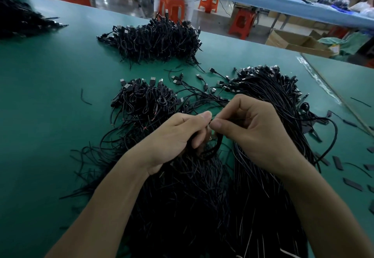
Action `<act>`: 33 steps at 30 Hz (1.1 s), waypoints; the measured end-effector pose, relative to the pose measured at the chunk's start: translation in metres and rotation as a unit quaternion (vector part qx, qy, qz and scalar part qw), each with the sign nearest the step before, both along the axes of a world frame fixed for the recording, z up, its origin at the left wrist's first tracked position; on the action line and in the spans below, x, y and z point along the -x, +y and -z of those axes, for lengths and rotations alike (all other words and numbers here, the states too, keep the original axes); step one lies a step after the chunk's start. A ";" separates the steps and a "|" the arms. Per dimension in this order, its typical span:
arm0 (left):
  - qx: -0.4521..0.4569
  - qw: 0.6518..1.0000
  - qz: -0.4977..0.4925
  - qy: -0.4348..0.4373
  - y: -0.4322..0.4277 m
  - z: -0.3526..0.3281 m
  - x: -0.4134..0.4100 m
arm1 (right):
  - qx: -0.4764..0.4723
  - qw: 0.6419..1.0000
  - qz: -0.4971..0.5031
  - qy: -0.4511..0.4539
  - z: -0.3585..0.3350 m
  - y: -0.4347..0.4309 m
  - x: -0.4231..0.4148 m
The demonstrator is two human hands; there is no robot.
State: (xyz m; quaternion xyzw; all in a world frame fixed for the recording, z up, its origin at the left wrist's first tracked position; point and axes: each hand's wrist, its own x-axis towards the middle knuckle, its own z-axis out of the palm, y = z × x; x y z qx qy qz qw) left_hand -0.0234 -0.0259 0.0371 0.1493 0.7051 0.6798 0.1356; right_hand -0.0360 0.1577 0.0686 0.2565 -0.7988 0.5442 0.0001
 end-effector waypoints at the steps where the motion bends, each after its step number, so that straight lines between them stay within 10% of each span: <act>1: 0.029 0.999 -0.023 0.007 0.000 0.001 0.002 | -0.017 1.000 0.014 0.007 0.003 -0.002 -0.001; 13: -0.149 0.979 -0.032 -0.139 0.015 0.005 -0.001 | 0.060 0.997 0.049 0.021 0.012 -0.023 -0.002; 19: -0.029 0.986 -0.137 -0.093 0.007 0.012 0.005 | -0.140 0.986 0.085 -0.025 0.020 -0.001 0.004; 23: -0.018 0.979 -0.200 -0.041 0.002 0.010 0.007 | -0.431 0.889 0.054 -0.143 0.033 0.010 -0.002; 33: -0.071 0.964 -0.254 -0.043 0.004 0.016 0.010 | -0.430 0.881 0.054 -0.189 0.044 0.003 -0.011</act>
